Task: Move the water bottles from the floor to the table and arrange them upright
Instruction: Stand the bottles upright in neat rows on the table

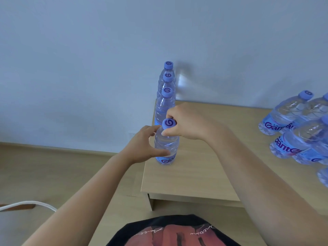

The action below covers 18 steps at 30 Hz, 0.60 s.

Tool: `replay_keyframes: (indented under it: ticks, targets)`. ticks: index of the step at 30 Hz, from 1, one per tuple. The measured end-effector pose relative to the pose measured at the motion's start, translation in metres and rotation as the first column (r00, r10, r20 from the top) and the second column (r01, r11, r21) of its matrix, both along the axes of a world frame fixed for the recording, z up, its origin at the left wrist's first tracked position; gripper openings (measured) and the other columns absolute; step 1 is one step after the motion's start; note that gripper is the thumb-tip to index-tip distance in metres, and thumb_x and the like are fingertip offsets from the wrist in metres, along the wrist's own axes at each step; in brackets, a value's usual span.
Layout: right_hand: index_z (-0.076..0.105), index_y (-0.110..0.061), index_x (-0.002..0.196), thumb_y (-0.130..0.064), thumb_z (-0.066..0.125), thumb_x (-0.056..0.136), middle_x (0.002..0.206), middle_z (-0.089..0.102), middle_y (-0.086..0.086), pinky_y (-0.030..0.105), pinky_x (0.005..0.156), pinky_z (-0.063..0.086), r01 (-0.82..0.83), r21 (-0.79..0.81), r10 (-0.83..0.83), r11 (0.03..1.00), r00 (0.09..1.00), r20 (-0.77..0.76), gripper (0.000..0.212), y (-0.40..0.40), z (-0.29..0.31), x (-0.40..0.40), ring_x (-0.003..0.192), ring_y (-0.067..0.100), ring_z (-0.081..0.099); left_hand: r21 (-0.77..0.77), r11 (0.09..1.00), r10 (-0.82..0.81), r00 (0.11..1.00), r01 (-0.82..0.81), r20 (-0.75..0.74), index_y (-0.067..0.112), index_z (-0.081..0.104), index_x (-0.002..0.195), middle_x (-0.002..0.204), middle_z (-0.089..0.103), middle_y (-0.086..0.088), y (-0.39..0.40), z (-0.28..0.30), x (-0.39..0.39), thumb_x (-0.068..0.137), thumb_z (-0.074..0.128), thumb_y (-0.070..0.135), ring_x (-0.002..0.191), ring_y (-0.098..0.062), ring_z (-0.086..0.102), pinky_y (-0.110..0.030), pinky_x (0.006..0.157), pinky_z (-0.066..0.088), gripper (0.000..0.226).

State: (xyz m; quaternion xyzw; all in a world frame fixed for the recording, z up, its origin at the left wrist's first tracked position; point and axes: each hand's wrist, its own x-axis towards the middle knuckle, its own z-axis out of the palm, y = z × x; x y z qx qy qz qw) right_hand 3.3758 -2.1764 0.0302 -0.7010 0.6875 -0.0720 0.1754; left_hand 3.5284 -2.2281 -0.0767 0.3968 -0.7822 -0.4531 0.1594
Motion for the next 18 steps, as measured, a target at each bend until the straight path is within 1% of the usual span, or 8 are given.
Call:
replay_keyframes:
  ticks: [2,3,4,6,9,11,13,18]
  targets:
    - [0.040,-0.011,0.072,-0.030,0.063,0.077,0.067,0.036,0.005,0.030,0.049,0.018,0.012,-0.016,-0.012,1.000,1.000,-0.019,0.030,0.000,0.001,0.003,0.058,0.018,0.027,-0.023,0.999,0.043,0.999,-0.042,0.028,0.045,0.045,0.110,0.109,0.049,0.022,0.002,-0.007,0.002,0.049,0.081,0.050,0.100,0.006,0.050,-0.010,0.073,0.035,0.070]
    - [0.039,-0.011,0.072,-0.030,0.063,0.077,0.066,0.034,0.004,0.029,0.048,0.017,0.015,-0.021,-0.016,1.000,0.999,-0.030,0.031,-0.001,0.001,0.004,0.056,0.017,0.025,-0.026,0.998,0.061,0.998,-0.061,0.032,0.042,0.046,0.108,0.108,0.051,0.021,0.004,-0.010,0.002,0.049,0.081,0.051,0.099,0.003,0.051,-0.011,0.070,0.036,0.070]
    - [0.039,-0.011,0.072,-0.030,0.063,0.077,0.065,0.033,0.002,0.029,0.048,0.017,0.018,-0.025,-0.019,1.000,0.999,-0.040,0.031,-0.001,0.000,0.005,0.055,0.016,0.024,-0.021,0.997,0.073,0.997,-0.073,0.026,0.043,0.045,0.103,0.106,0.053,0.023,0.005,-0.012,0.003,0.050,0.082,0.050,0.097,0.003,0.053,-0.012,0.068,0.036,0.065]
    - [0.038,-0.011,0.072,-0.031,0.064,0.077,0.064,0.032,0.001,0.029,0.048,0.017,0.032,-0.034,-0.034,0.999,0.998,-0.044,0.032,-0.002,-0.001,0.006,0.055,0.016,0.023,0.000,0.997,0.081,0.997,-0.081,0.008,0.049,0.044,0.093,0.100,0.056,0.027,0.005,-0.014,0.004,0.052,0.083,0.046,0.092,0.008,0.054,-0.010,0.066,0.037,0.057]
    - [0.044,-0.011,0.074,-0.035,0.067,0.075,0.067,0.038,0.002,0.029,0.050,0.022,0.048,-0.024,-0.048,0.999,0.999,0.006,0.033,-0.004,-0.003,0.004,0.059,0.018,0.031,0.020,0.998,0.057,0.998,-0.057,-0.005,0.053,0.046,0.090,0.095,0.057,0.034,0.001,-0.013,0.007,0.055,0.084,0.041,0.087,0.019,0.053,-0.006,0.064,0.038,0.053]
    - [0.049,-0.010,0.079,-0.035,0.070,0.072,0.068,0.043,0.001,0.028,0.051,0.026,0.042,0.002,-0.042,0.999,0.997,0.058,0.034,-0.005,-0.007,0.002,0.059,0.017,0.036,0.041,0.999,0.032,0.999,-0.031,-0.016,0.054,0.048,0.089,0.092,0.055,0.042,-0.002,-0.012,0.008,0.058,0.084,0.036,0.086,0.022,0.052,-0.006,0.066,0.038,0.051]
    - [0.048,-0.010,0.078,-0.032,0.071,0.072,0.068,0.045,0.000,0.028,0.051,0.027,0.036,0.013,-0.037,0.999,0.995,0.090,0.033,-0.006,-0.011,0.001,0.059,0.016,0.036,0.058,0.998,0.022,0.999,-0.020,-0.030,0.054,0.049,0.088,0.090,0.053,0.047,-0.005,-0.012,0.009,0.060,0.084,0.032,0.085,0.022,0.052,-0.009,0.070,0.039,0.050]
    - [0.036,-0.017,0.065,-0.033,0.071,0.071,0.063,0.039,-0.002,0.027,0.048,0.024,0.060,-0.018,-0.058,0.998,0.993,0.098,0.039,-0.014,-0.016,-0.002,0.054,0.014,0.032,0.058,0.998,0.002,0.999,0.001,-0.048,0.058,0.049,0.092,0.090,0.057,0.043,-0.016,-0.010,0.008,0.063,0.083,0.028,0.087,0.018,0.054,-0.010,0.073,0.041,0.055]
